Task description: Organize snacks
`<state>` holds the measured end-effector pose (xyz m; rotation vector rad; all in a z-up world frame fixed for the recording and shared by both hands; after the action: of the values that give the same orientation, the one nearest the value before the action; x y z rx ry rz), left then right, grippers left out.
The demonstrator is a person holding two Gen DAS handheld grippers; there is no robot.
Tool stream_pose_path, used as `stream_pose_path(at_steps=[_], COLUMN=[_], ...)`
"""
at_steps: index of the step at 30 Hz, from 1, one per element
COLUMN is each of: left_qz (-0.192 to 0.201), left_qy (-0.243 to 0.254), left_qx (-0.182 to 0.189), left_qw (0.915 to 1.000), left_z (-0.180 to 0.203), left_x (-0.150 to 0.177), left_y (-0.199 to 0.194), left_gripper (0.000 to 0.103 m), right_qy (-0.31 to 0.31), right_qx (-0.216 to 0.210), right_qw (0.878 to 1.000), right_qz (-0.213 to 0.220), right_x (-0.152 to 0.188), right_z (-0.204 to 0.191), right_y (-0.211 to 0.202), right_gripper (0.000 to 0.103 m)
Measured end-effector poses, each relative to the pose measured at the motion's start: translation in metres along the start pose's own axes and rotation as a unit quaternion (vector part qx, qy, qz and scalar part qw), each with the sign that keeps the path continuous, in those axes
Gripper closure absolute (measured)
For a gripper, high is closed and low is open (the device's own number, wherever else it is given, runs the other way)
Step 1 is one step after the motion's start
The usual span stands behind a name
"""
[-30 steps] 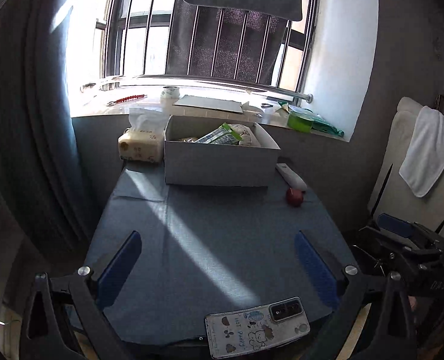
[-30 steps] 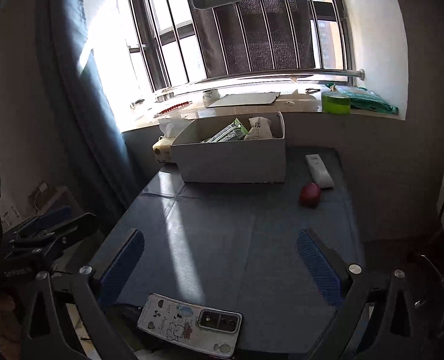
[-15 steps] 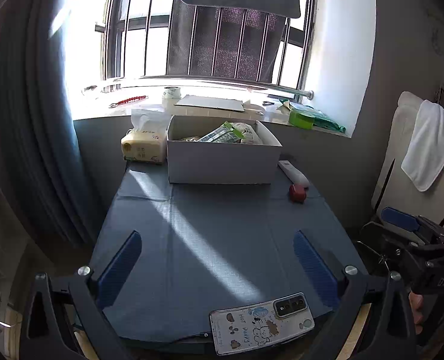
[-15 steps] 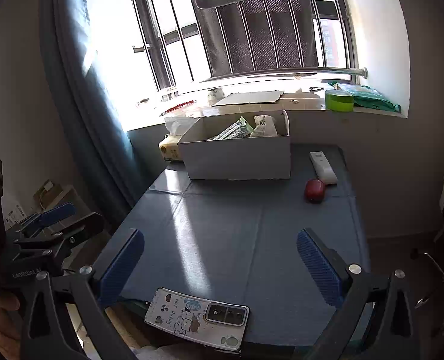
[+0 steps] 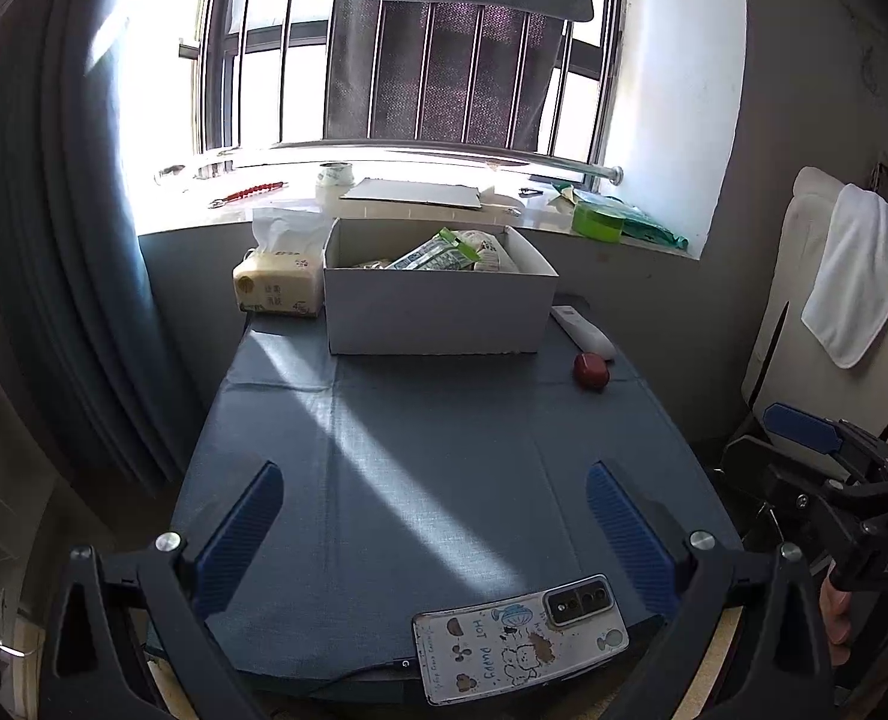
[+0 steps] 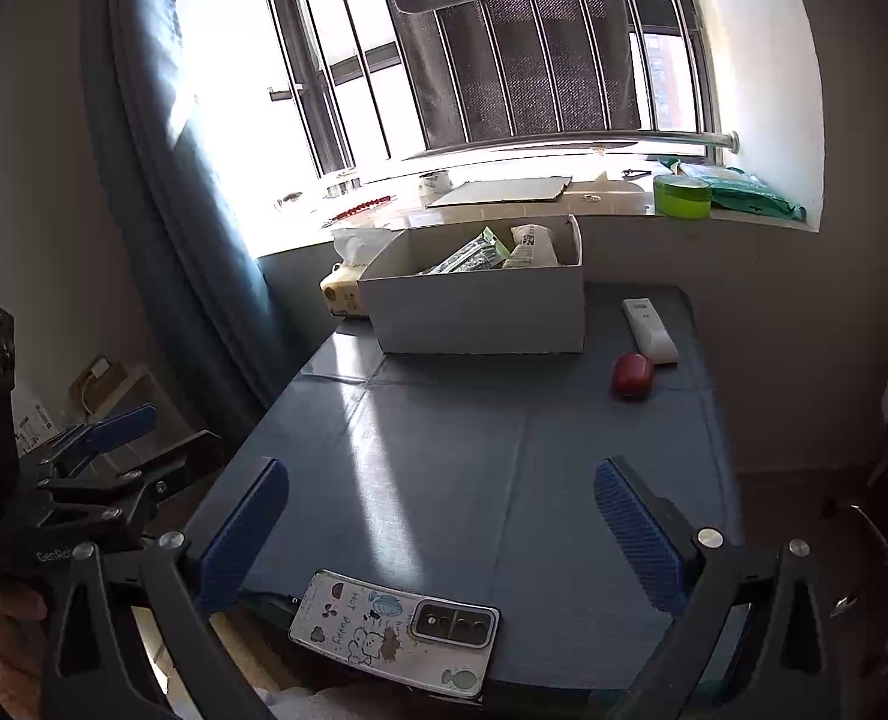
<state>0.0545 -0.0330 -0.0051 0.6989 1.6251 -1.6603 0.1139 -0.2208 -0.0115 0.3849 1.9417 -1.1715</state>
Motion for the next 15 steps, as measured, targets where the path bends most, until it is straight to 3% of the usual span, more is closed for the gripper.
stream_pose_path(at_steps=[15], left_qz=[-0.005], left_qy=[0.005], left_qx=[-0.003], left_qw=[1.0], left_z=[0.0031], left_x=[0.0017], left_y=[0.0011], left_gripper=[0.0], right_qy=[0.002], right_qx=[-0.001], right_qw=[1.0], right_qz=[-0.006], right_x=[0.0034], right_z=[0.0026], right_y=[0.0004], right_gripper=[0.0])
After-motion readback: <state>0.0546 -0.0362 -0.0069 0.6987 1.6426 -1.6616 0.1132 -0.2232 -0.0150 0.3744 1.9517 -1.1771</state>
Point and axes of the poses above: each gripper's, at about its wrist camera, not at the fingertips, and y roughly the way its jaws point, z to its right, x to its underside, the point moved 3 cm from there along y, roughly the way its jaws point, and after that the axes turned 3 degrees about y, right-handed, at the moved point
